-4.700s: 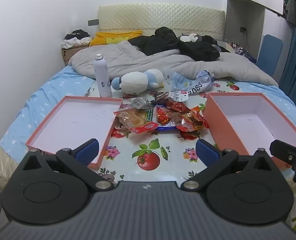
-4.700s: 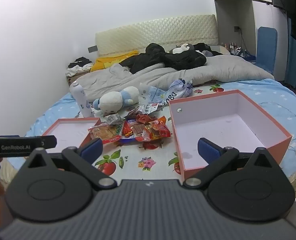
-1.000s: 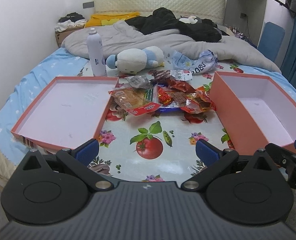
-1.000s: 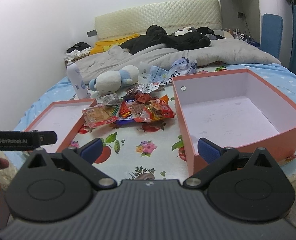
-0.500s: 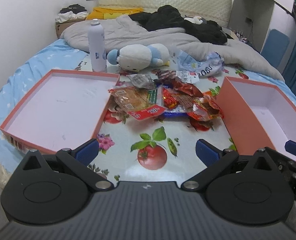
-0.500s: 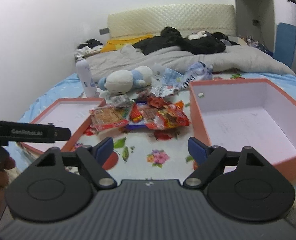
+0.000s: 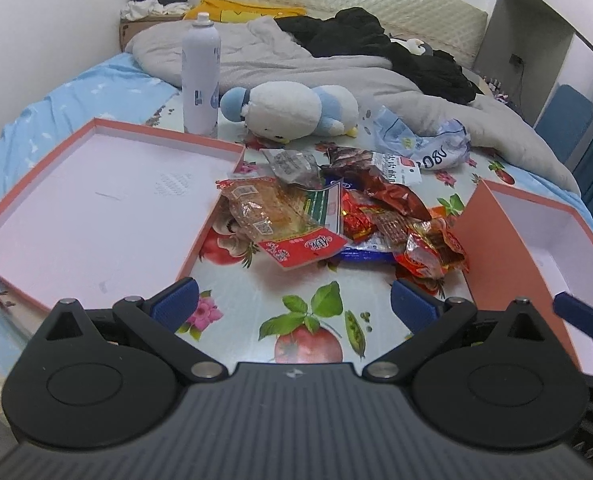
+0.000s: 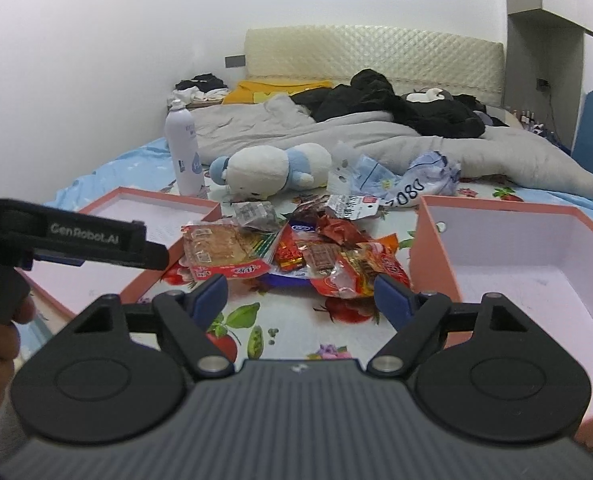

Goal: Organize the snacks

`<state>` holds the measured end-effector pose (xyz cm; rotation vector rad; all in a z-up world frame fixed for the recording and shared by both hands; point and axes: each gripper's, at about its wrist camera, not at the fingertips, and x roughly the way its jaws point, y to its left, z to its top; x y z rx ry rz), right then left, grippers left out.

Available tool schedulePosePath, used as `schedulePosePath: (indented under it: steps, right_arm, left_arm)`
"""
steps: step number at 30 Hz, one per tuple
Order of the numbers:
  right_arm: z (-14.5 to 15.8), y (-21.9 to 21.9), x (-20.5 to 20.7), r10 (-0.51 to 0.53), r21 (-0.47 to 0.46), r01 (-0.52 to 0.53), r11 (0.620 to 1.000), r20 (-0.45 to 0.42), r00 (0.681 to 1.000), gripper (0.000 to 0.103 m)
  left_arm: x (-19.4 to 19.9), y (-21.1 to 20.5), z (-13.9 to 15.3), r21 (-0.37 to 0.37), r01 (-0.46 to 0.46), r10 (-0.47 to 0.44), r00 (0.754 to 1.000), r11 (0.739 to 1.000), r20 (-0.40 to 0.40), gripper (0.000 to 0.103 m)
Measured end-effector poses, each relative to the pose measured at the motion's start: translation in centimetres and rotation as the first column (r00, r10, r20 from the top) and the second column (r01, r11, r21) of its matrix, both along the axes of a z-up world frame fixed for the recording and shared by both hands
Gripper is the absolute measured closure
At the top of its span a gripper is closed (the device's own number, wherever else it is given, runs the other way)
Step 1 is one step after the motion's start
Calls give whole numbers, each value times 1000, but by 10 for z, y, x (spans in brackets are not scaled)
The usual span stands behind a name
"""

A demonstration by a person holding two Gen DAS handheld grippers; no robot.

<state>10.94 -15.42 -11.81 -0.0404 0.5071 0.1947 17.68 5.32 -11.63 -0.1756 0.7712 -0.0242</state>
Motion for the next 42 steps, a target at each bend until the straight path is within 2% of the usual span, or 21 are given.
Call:
schedulePosePath:
  steps: [5, 10, 18, 22, 26, 27, 28, 29, 31, 33, 34, 36, 39, 42]
  right_arm:
    - [-20, 7, 34, -9, -44, 7, 999, -47, 999, 22]
    - [-45, 10, 68, -46, -135, 34, 990, -92, 995, 29]
    - [-68, 4, 119, -117, -249, 90, 964, -95, 989, 29]
    - [-80, 7, 140, -90, -318, 46, 947, -127, 988, 28]
    - [-95, 19, 145, -44, -434, -18, 901, -134, 990, 30]
    - [-97, 21, 142, -34, -444, -28, 896, -131, 991, 31]
    - [-97, 22, 140, -27, -445, -36, 895, -133, 991, 37]
    - [-98, 22, 140, -29, -447, -37, 894, -140, 990, 49]
    - [-101, 23, 139, -35, -449, -37, 893, -152, 988, 58]
    - [-104, 22, 139, -34, -435, -46, 899, -175, 984, 70]
    - [-106, 21, 140, -34, -427, -50, 903, -187, 982, 71]
    - [-106, 21, 140, -35, -421, -49, 906, -190, 981, 72]
    - [-103, 19, 139, -36, -410, -42, 911, -182, 983, 75]
    - [-95, 17, 131, -38, -402, -32, 915, -166, 985, 77]
  left_arm:
    - [29, 7, -16, -28, -16, 15, 1000, 999, -28, 0]
    - [62, 13, -40, -53, -25, 21, 997, 998, -78, 5]
    - [118, 19, -82, -110, -78, 60, 986, 991, -155, 9]
    - [137, 23, -99, -138, -109, 83, 980, 984, -182, 14]
    - [148, 25, -111, -147, -126, 95, 975, 981, -201, 23]
    - [150, 24, -114, -146, -126, 95, 975, 981, -202, 31]
    - [151, 24, -117, -148, -126, 93, 973, 981, -209, 35]
    - [153, 24, -120, -161, -126, 90, 972, 979, -217, 39]
    - [152, 23, -122, -164, -119, 84, 975, 979, -208, 45]
    - [154, 22, -123, -161, -114, 79, 975, 980, -206, 61]
    - [154, 23, -124, -175, -114, 76, 975, 978, -211, 65]
    - [155, 23, -126, -192, -110, 66, 973, 975, -220, 82]
    - [151, 22, -126, -210, -100, 52, 974, 973, -222, 91]
    - [144, 21, -124, -228, -92, 41, 975, 969, -218, 95]
